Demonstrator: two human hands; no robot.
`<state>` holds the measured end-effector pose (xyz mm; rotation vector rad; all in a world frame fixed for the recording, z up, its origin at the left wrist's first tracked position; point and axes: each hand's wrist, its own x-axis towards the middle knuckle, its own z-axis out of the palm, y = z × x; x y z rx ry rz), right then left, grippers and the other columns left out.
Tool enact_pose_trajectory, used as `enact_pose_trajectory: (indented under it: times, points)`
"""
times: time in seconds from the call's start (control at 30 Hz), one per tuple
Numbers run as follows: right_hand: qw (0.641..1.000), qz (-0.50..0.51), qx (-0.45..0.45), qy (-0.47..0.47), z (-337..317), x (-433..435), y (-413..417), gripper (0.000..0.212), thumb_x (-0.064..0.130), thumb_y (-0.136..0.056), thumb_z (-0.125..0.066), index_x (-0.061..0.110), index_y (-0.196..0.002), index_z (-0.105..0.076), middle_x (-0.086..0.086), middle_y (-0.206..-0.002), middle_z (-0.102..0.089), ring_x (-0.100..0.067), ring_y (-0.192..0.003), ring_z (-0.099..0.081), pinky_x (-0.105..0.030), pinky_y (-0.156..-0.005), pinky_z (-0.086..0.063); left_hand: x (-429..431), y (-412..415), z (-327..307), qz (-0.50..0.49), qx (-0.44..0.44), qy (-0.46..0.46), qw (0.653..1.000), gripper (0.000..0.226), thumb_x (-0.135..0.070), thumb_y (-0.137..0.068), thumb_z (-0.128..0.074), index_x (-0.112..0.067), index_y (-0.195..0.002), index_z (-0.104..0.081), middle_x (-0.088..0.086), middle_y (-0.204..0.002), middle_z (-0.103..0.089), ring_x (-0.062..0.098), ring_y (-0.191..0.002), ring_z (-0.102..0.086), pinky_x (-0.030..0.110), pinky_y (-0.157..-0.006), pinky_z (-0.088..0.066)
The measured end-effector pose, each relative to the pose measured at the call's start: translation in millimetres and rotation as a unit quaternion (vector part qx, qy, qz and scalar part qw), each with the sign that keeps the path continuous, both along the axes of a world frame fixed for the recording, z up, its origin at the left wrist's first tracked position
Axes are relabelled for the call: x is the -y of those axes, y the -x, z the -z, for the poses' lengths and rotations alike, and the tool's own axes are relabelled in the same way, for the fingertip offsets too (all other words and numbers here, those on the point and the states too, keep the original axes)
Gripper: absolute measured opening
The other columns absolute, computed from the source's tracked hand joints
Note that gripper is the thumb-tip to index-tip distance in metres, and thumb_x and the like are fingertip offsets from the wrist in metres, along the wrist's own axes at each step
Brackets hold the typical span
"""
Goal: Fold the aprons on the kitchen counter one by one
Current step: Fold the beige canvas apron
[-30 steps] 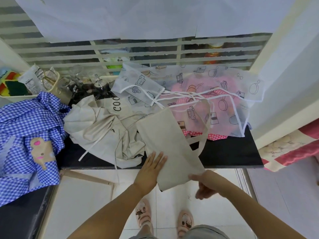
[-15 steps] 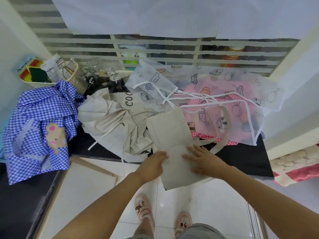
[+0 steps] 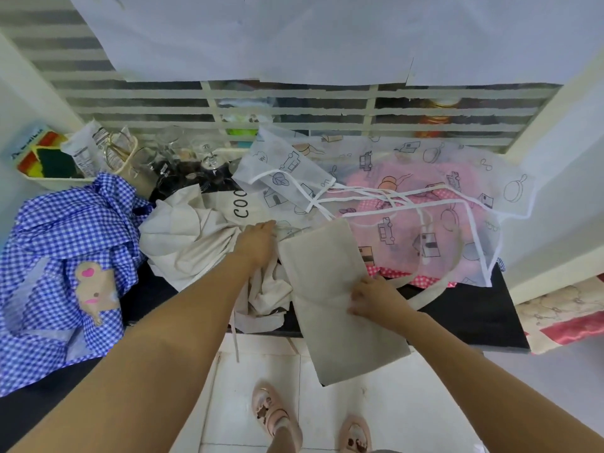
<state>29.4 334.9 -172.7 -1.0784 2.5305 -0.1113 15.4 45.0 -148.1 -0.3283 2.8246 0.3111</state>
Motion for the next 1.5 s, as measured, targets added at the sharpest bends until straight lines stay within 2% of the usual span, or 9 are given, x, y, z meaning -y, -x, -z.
enact_pose_trajectory:
  times: [0.27, 0.53, 0.83, 0.9, 0.97, 1.13, 1.2, 1.37, 1.5]
  points:
    - [0.992, 0.126, 0.012, 0.017, 20, 5, -8, 0.037, 0.045, -0.081, -0.064, 0.025, -0.108, -0.048, 0.006, -0.130, -0.040, -0.022, -0.119, -0.032, -0.030, -0.102, -0.035, 22, 11, 12, 0.020, 0.078, 0.063, 0.995, 0.023, -0.015, -0.093, -0.043, -0.013, -0.111, -0.057, 0.007, -0.115, -0.063, 0.028, -0.110, -0.056, 0.039, -0.095, -0.037]
    - [0.987, 0.157, 0.034, 0.002, 11, 15, -9, 0.037, 0.040, -0.083, -0.064, 0.021, -0.111, -0.048, 0.003, -0.133, -0.038, -0.024, -0.124, -0.030, -0.030, -0.100, -0.037, 43, 51, -86, -0.102, 0.188, -0.307, 0.927, 0.020, -0.018, -0.093, -0.061, -0.008, -0.075, -0.065, -0.002, -0.054, -0.059, 0.005, -0.039, -0.047, 0.015, -0.042, -0.039]
    - [0.984, 0.168, 0.059, -0.029, -1, 20, -10, 0.039, 0.039, -0.083, -0.066, 0.018, -0.111, -0.048, -0.001, -0.133, -0.038, -0.027, -0.123, -0.032, -0.033, -0.097, -0.039, -5, 45, -117, -0.133, -0.035, -0.428, 0.894, 0.025, -0.036, -0.087, -0.061, -0.019, -0.070, -0.070, -0.003, -0.091, -0.061, 0.012, -0.081, -0.050, 0.024, -0.075, -0.040]
    - [0.983, 0.170, 0.065, -0.035, -1, 21, -9, 0.041, 0.039, -0.083, -0.066, 0.018, -0.113, -0.049, -0.002, -0.132, -0.038, -0.027, -0.122, -0.033, -0.034, -0.097, -0.039, -28, 29, -113, -0.160, -0.028, -0.582, 0.797, 0.037, -0.023, -0.092, -0.057, -0.016, -0.059, -0.070, 0.005, -0.086, -0.065, 0.018, -0.086, -0.058, 0.024, -0.078, -0.048]
    - [0.982, 0.174, 0.070, -0.035, -2, 21, -9, 0.041, 0.039, -0.083, -0.067, 0.018, -0.114, -0.050, -0.002, -0.131, -0.039, -0.027, -0.123, -0.033, -0.035, -0.099, -0.038, -51, 16, -101, -0.227, 0.008, -0.733, 0.641, 0.042, -0.011, -0.100, -0.044, -0.004, -0.063, -0.064, 0.011, -0.076, -0.068, 0.020, -0.079, -0.068, 0.024, -0.069, -0.056]
    - [0.971, 0.217, 0.097, -0.016, -3, 24, -4, 0.034, 0.030, -0.086, -0.062, 0.011, -0.113, -0.056, -0.007, -0.123, -0.049, -0.030, -0.118, -0.042, -0.035, -0.097, -0.038, -90, -6, -53, -0.453, 0.007, -0.803, 0.387, 0.030, -0.012, -0.101, -0.041, -0.006, -0.076, -0.057, 0.007, -0.068, -0.049, 0.015, -0.063, -0.045, 0.025, -0.063, -0.036]
    - [0.942, 0.307, 0.103, 0.086, -7, 27, -3, 0.024, 0.020, -0.089, -0.056, 0.006, -0.108, -0.062, -0.007, -0.114, -0.059, -0.025, -0.104, -0.054, -0.030, -0.087, -0.044, -99, -15, -40, -0.527, -0.016, -0.784, 0.327, 0.026, -0.010, -0.099, -0.049, -0.005, -0.076, -0.059, 0.008, -0.075, -0.049, 0.017, -0.065, -0.043, 0.027, -0.068, -0.042]
    - [0.816, 0.442, 0.121, 0.353, -42, 36, -8, 0.029, 0.034, -0.090, -0.062, 0.015, -0.112, -0.057, 0.002, -0.082, -0.054, -0.006, -0.071, -0.050, -0.015, -0.061, -0.037, -110, -32, -21, -0.547, 0.052, -0.727, 0.412, 0.010, -0.023, -0.086, -0.069, -0.020, -0.077, -0.067, -0.008, -0.047, -0.045, 0.004, -0.035, -0.040, 0.016, -0.042, -0.037]
    - [0.830, 0.377, 0.295, 0.285, -52, 41, -10, 0.039, 0.034, -0.084, -0.071, 0.021, -0.116, -0.054, -0.001, -0.076, -0.061, -0.006, -0.056, -0.052, -0.016, -0.053, -0.041, -114, -38, -31, -0.453, 0.082, -0.756, 0.465, 0.012, -0.016, -0.094, -0.058, -0.014, -0.088, -0.068, -0.004, -0.052, -0.054, 0.004, -0.042, -0.052, 0.017, -0.046, -0.041]
